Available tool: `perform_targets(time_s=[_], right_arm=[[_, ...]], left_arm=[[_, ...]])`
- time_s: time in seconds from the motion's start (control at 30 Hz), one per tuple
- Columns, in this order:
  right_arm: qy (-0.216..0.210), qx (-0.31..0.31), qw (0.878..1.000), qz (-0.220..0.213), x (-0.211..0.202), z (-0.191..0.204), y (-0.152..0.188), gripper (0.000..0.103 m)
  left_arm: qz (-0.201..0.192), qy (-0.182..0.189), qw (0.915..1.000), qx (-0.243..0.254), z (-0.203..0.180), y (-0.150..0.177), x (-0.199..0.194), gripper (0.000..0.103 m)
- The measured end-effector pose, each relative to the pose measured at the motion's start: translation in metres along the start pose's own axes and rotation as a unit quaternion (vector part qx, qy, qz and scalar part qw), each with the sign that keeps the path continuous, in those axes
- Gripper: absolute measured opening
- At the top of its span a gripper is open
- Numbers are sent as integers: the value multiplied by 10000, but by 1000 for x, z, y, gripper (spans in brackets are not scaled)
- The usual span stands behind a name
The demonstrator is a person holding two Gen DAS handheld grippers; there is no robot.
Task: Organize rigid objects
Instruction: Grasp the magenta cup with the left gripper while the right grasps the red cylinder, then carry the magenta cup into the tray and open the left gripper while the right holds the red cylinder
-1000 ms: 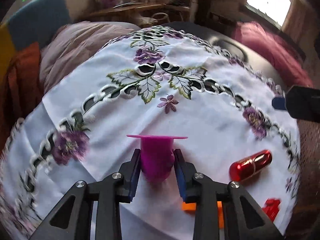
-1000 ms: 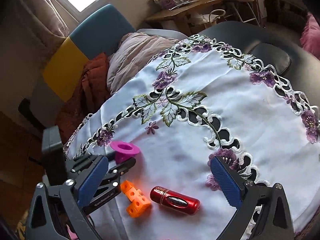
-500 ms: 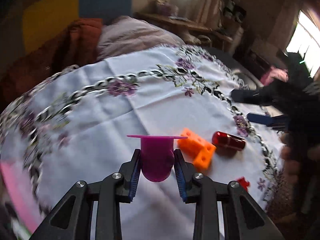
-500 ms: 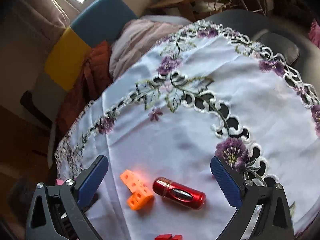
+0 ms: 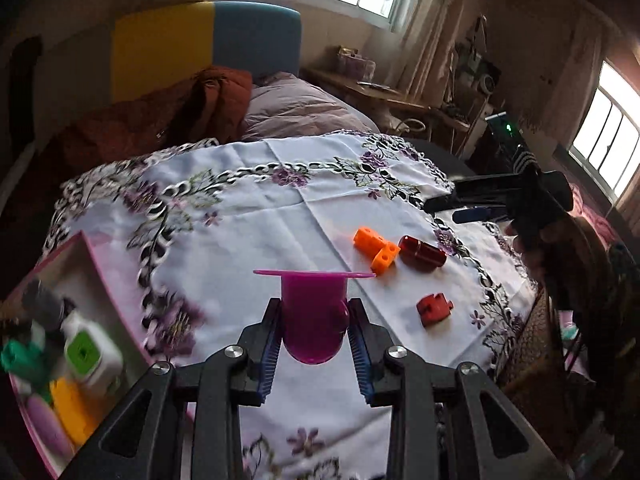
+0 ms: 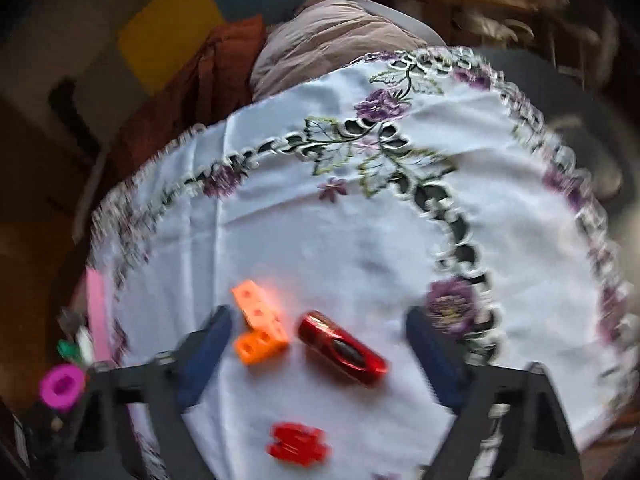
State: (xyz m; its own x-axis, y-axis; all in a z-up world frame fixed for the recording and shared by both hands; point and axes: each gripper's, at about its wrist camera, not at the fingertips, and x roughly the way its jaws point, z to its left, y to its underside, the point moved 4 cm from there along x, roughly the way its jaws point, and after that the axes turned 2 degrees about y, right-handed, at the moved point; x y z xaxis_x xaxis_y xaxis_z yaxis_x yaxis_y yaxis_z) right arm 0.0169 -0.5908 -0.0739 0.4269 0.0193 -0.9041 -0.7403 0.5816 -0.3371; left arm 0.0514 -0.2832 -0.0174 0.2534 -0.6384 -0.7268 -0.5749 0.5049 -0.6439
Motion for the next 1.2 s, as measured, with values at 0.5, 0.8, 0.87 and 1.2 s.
perform_targets(time_s=[0.5,0.8,0.87,1.2], right_arm=[[1091,-1193,9792,1229,61,13,27,41],[1153,-1510,9807,472,29,44,24,26],[896,-1580,9833,138,15,61,22,26],[-61,-2185,9742,553,65,150,60,27]], left_arm=[[-185,-63,9983,-552,27,36,-39,32],[-365,-190,9965,-724,41,47,-58,32],[-403,-247,9958,-784,46,50,-63,32],[-469,-656,9907,-1093,71,69,-80,32]])
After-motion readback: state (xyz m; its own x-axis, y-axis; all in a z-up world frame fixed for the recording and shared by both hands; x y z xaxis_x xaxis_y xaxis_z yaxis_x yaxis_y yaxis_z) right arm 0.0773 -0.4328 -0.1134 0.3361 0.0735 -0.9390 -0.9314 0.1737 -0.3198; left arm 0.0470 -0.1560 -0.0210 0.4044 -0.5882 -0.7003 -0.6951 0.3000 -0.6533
